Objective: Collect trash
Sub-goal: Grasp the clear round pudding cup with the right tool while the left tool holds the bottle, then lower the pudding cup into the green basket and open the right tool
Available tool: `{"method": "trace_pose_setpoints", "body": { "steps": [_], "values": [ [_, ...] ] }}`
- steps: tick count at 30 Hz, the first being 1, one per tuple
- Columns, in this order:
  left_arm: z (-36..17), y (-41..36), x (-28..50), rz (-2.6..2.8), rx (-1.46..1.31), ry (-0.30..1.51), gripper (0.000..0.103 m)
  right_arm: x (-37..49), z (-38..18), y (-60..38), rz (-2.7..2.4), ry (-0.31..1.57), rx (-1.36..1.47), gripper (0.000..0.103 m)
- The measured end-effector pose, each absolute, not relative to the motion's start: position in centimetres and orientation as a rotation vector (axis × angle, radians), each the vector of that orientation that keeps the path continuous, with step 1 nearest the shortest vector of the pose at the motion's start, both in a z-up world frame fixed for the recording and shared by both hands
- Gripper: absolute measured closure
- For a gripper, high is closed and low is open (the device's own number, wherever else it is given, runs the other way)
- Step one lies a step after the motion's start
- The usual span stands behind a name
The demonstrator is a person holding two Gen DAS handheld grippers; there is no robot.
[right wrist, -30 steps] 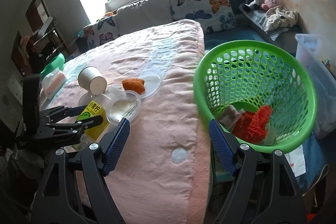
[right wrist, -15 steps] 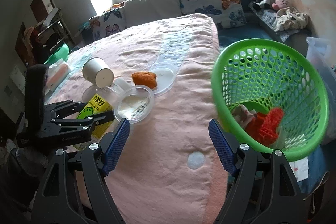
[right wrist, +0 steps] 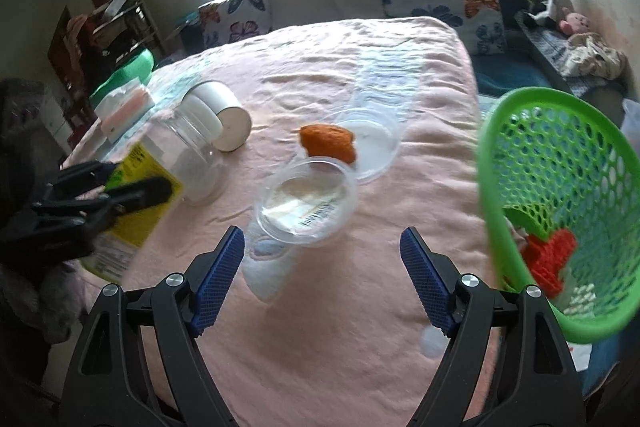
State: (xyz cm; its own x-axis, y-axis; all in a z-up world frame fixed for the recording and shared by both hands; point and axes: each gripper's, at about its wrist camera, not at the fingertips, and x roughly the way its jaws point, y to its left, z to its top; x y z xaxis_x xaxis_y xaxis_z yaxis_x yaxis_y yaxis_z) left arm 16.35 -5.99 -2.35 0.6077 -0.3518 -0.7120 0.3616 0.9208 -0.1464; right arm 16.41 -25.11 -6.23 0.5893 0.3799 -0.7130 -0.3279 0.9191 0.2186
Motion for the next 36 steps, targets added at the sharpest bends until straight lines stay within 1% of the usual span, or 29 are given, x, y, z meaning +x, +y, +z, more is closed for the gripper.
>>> {"method": "trace_pose_setpoints", "body": {
  "steps": [5, 13, 15, 19, 23, 30, 36],
  "values": [
    [-1.6, -4.6, 16.0, -0.392, -0.005, 0.797, 0.050, 17.6, -7.1, -22.9, 0.401, 0.850, -0.016, 0.022],
    [-1.7, -3.6, 16.1, -0.381, -0.016, 0.798, 0.050, 19.3, -8.4, -22.0, 0.367, 0.878, -0.029, 0.022],
    [-1.9, -3.5, 16.2, -0.379, -0.019, 0.802, 0.050, 19.4, -8.4, -21.9, 0.359, 0.873, -0.033, 0.024],
    [-2.0, -3.4, 16.3, -0.379, -0.025, 0.805, 0.050, 19.4, -8.3, -21.9, 0.362, 0.870, -0.032, 0.034],
    [-2.0, -3.4, 16.2, -0.379, -0.025, 0.806, 0.050, 19.2, -8.2, -22.0, 0.358, 0.861, -0.032, 0.037],
    [-1.9, -3.8, 16.1, -0.385, -0.019, 0.803, 0.050, 18.4, -7.5, -22.0, 0.351, 0.830, -0.049, 0.038],
    [-1.4, -4.8, 16.0, -0.405, -0.019, 0.798, 0.050, 17.5, -6.3, -23.5, 0.335, 0.802, -0.010, 0.038]
  ]
}}
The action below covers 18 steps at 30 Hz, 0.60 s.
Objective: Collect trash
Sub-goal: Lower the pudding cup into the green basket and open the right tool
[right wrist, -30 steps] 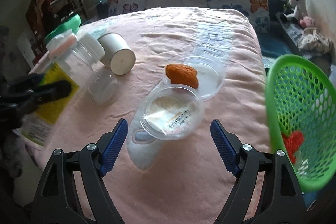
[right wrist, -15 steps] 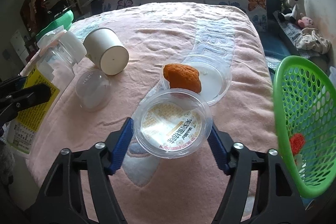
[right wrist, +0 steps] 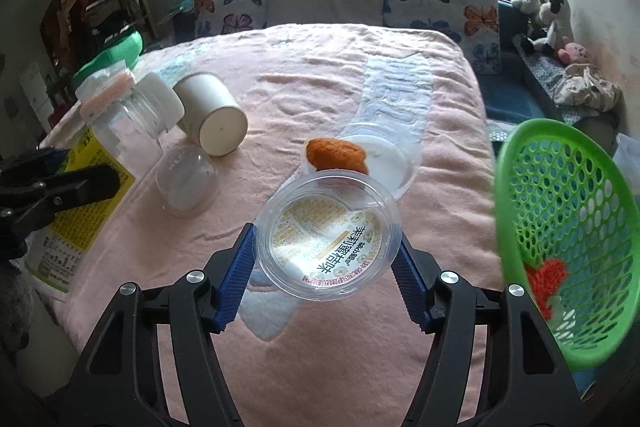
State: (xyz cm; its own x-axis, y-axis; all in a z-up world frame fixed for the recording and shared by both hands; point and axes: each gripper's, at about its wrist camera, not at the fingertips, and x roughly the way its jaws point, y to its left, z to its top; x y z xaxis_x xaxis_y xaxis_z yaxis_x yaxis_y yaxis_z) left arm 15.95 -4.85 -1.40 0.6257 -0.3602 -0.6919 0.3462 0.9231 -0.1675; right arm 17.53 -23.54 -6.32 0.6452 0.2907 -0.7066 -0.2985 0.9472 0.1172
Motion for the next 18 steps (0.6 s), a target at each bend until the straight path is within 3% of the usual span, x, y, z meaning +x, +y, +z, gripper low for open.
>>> {"method": "trace_pose_setpoints", "body": {
  "steps": [10, 18],
  "values": [
    [-0.5, -8.8, 17.0, -0.510, -0.027, 0.812, 0.050, 16.5, -4.1, -32.3, 0.163, 0.757, 0.087, 0.037],
    [0.3, -13.2, 18.4, -0.580, -0.011, 0.826, 0.050, 16.5, -5.6, -40.1, 0.003, 0.787, 0.157, 0.037]
  ]
}}
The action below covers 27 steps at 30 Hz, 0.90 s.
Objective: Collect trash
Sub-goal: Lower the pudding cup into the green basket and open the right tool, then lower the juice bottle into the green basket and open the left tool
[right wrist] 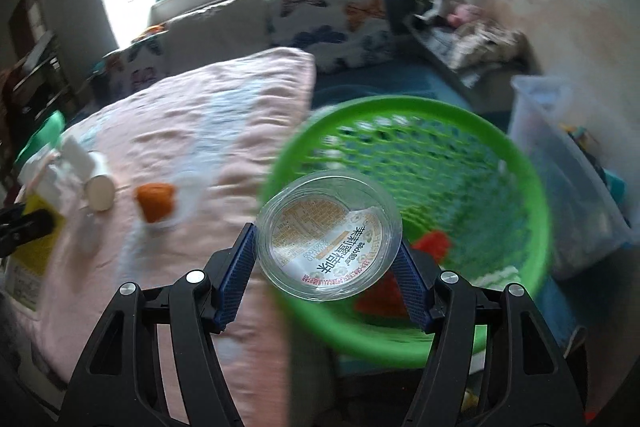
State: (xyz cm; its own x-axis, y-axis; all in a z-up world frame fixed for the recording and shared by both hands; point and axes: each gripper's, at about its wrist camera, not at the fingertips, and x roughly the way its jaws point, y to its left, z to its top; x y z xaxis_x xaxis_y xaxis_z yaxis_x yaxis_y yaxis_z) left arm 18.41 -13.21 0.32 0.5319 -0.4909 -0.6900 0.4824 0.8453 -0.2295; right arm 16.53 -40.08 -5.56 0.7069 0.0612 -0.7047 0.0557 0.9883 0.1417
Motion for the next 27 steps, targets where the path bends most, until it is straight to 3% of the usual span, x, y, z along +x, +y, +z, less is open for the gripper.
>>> {"method": "trace_pose_setpoints", "body": {
  "steps": [10, 15, 27],
  "values": [
    [1.2, -19.4, 20.0, -0.662, 0.044, 0.822, 0.050, 17.2, -7.9, -45.6, -0.061, 0.829, 0.246, 0.037],
    [1.2, -22.1, 20.9, -0.692, 0.068, 0.834, 0.050, 17.5, -8.1, -46.6, -0.065, 0.821, 0.271, 0.025],
    [0.2, -30.3, 23.1, -0.777, 0.158, 0.872, 0.050, 13.7, -5.9, -48.6, -0.081, 0.743, 0.288, 0.024]
  ]
}}
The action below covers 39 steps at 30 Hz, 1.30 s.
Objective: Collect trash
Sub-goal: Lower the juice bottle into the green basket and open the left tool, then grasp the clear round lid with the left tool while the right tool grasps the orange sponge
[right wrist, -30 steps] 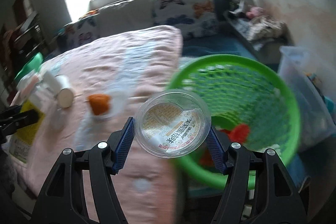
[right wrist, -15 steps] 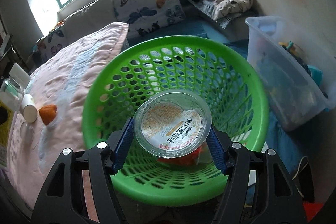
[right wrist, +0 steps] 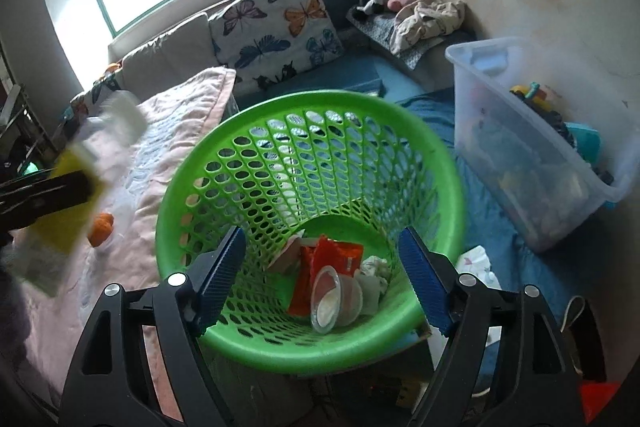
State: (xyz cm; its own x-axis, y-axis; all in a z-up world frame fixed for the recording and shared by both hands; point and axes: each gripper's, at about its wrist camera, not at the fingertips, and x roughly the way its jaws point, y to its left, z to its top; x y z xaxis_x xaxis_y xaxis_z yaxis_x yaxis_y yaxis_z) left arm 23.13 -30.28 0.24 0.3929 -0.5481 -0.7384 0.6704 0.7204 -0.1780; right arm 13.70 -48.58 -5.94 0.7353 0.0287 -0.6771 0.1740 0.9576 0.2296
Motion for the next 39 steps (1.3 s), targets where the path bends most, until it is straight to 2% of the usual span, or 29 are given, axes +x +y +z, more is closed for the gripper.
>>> {"method": "trace_pose_setpoints", "body": {
  "steps": [13, 22, 23, 24, 31, 39],
  "values": [
    [-4.4, -38.7, 25.6, -0.795, 0.248, 0.998, 0.049, 10.5, -5.6, -50.1, -0.088, 0.697, 0.343, 0.024],
    [-6.6, -40.4, 26.1, -0.794, 0.266, 1.058, 0.047, 9.8, -6.3, -50.7, -0.095, 0.708, 0.372, 0.024],
    [-6.4, -40.3, 26.0, -0.799, 0.263, 1.046, 0.039, 9.7, -6.3, -50.7, -0.095, 0.707, 0.373, 0.024],
    [-6.2, -40.2, 26.0, -0.799, 0.261, 1.035, 0.037, 9.7, -6.3, -50.7, -0.094, 0.707, 0.374, 0.024],
    [-4.1, -38.1, 24.8, -0.796, 0.241, 0.967, 0.037, 9.1, -5.3, -49.8, -0.083, 0.688, 0.364, 0.024],
    [-1.7, -31.3, 22.4, -0.735, 0.176, 0.887, 0.037, 9.0, -4.0, -47.1, -0.034, 0.680, 0.333, 0.023]
  ]
}}
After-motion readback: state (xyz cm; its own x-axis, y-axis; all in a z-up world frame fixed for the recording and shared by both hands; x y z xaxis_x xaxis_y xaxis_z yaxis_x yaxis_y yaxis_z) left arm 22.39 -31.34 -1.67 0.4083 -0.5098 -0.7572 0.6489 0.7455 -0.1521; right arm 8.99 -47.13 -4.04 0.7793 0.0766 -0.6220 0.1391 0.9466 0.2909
